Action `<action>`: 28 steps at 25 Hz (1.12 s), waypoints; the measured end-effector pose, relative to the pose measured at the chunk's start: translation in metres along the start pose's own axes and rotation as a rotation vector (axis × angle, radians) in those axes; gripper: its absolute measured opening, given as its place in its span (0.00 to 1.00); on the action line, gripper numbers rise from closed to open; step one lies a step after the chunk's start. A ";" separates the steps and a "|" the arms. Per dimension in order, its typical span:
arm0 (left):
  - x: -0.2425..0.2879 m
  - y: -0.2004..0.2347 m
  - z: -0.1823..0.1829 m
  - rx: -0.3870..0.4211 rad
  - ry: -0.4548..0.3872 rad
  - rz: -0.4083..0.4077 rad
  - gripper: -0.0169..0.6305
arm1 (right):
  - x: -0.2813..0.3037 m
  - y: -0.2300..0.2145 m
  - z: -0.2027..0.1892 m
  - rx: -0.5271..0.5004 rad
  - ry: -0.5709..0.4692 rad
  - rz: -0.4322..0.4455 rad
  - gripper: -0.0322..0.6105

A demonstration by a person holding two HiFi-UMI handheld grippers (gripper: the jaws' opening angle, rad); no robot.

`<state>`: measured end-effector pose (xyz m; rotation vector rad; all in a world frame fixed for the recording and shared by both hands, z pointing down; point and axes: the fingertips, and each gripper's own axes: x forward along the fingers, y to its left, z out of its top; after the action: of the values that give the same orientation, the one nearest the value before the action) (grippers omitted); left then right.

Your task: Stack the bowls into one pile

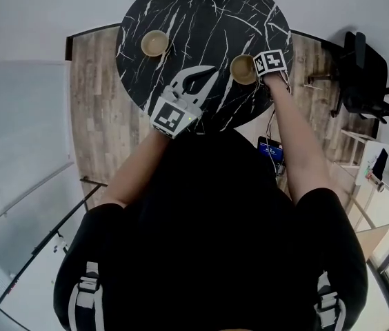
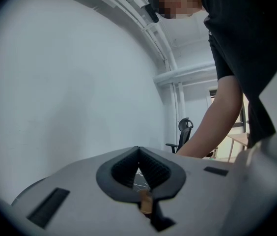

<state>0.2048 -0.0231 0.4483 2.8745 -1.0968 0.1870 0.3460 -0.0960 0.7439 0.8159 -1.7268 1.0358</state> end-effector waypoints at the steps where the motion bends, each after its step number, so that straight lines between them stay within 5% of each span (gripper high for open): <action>1: -0.004 0.003 0.000 0.001 0.002 0.001 0.03 | 0.000 0.005 0.001 0.000 0.002 0.003 0.06; 12: -0.051 0.061 -0.005 0.008 -0.007 -0.044 0.03 | 0.000 0.054 0.035 0.062 -0.011 0.010 0.06; 28: -0.122 0.183 -0.035 -0.022 -0.001 -0.005 0.03 | 0.022 0.146 0.119 0.124 -0.016 0.029 0.06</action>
<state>-0.0104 -0.0754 0.4684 2.8581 -1.0851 0.1726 0.1681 -0.1435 0.6984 0.8814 -1.7047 1.1682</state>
